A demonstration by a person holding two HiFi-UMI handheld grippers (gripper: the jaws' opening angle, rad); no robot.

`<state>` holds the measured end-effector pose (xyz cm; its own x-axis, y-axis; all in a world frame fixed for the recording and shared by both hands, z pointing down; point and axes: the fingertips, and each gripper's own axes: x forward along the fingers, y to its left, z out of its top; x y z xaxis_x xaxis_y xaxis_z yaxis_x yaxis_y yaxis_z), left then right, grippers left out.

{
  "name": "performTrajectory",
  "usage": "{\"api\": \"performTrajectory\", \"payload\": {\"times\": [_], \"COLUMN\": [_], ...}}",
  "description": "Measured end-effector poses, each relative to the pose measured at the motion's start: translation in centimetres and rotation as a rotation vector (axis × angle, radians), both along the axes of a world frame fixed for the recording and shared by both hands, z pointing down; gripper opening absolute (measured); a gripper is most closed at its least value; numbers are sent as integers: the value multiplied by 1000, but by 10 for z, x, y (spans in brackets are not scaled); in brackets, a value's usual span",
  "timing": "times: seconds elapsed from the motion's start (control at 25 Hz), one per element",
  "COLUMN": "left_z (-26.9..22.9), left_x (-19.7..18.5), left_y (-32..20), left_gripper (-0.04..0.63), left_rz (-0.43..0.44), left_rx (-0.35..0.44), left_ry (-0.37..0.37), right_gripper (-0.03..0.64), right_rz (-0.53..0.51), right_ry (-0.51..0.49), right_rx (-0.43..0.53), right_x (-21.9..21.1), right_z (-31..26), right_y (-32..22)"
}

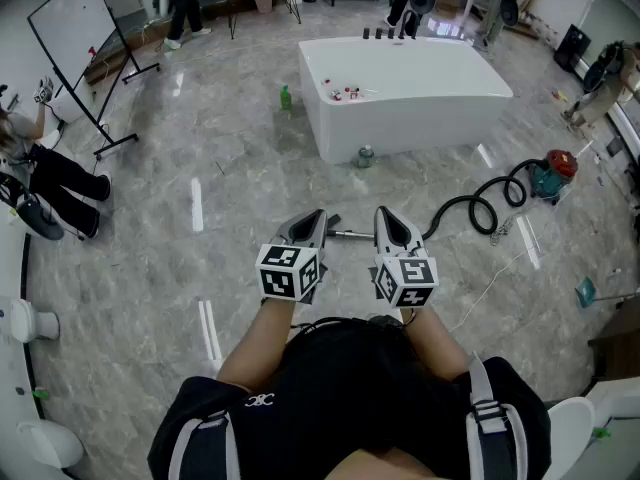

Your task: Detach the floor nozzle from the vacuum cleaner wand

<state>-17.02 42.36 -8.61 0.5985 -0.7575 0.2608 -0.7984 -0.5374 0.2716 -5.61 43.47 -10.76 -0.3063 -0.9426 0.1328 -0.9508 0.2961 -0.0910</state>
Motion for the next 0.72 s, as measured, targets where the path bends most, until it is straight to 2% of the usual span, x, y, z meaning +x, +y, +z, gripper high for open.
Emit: {"api": "performTrajectory", "payload": {"times": [0.16, 0.36, 0.56, 0.72], "left_z": [0, 2, 6, 14], "left_x": [-16, -29, -33, -29], "left_y": [-2, -6, -23, -48], "left_gripper": [9, 9, 9, 9], "left_rz": [-13, -33, -46, -57], "left_rx": [6, 1, -7, -11], "left_ry": [6, 11, -6, -18], "right_gripper": [8, 8, 8, 8], "right_rz": [-11, 26, 17, 22], "right_ry": [24, 164, 60, 35], "right_rx": [7, 70, 22, 17], "right_x": [-18, -26, -24, -13], "right_z": [-1, -5, 3, 12], "right_y": [-1, -6, -30, -56]}}
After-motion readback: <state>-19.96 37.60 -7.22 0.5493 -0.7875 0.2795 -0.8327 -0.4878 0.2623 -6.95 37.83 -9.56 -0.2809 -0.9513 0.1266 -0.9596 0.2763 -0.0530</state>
